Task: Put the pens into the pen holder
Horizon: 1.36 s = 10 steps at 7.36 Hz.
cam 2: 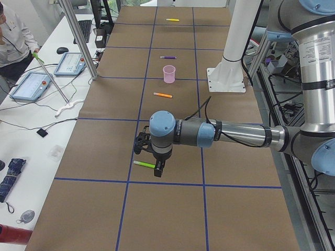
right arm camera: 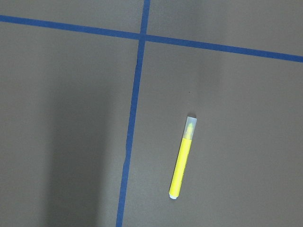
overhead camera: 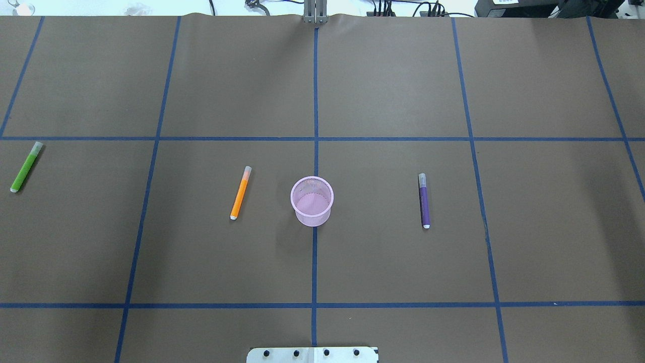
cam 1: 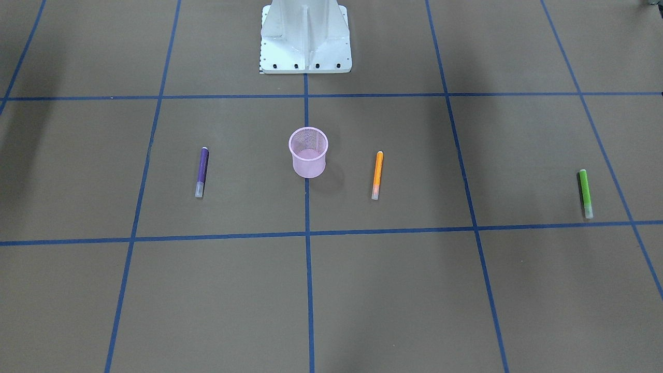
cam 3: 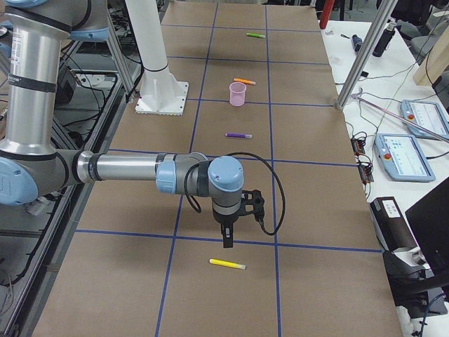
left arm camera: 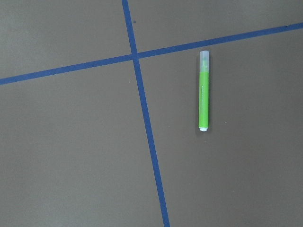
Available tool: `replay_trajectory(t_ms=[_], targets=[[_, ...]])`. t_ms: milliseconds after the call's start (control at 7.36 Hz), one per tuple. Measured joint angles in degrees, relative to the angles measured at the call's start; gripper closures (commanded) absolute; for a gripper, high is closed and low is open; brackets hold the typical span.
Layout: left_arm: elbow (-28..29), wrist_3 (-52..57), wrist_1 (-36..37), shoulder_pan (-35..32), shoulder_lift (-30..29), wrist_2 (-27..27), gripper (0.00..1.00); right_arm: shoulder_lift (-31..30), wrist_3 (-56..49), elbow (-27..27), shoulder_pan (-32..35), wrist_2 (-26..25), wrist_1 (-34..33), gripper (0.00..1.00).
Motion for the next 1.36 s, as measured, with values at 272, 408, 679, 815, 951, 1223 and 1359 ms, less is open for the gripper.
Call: replay_trajectory(t_ms=[272,408,679,815,951,1223,1359], targets=[[-0.41,0.00,-0.29,0.05,-0.06,0.00,0.00,0.10,0.13,1.67,0.00,0.04,0.06,0.00],[-0.72,-0.05,-0.66,0.07,-0.08,0.00,0.00,0.52,0.19,2.54,0.00,0.02,0.07,0.00],[-1.06,-0.26,-2.38,0.14,-1.66,-0.04,0.00,2.72,0.29,3.10,0.00,-0.02,2.13,0.00],[-0.80,-0.34,-5.21,0.22,-3.61,0.02,0.00,3.27,0.35,2.88,0.00,0.06,5.34,0.00],[0.80,-0.32,-8.52,0.29,-6.67,-0.01,0.00,3.50,0.45,2.62,0.00,0.10,8.04,0.00],[5.63,-2.63,-13.68,0.37,-12.28,-0.37,0.00,3.57,1.66,2.42,0.00,0.30,10.34,0.00],[7.16,-5.56,-16.57,0.75,-13.18,-0.47,0.00,3.58,3.22,2.42,-0.05,0.58,11.81,0.00]])
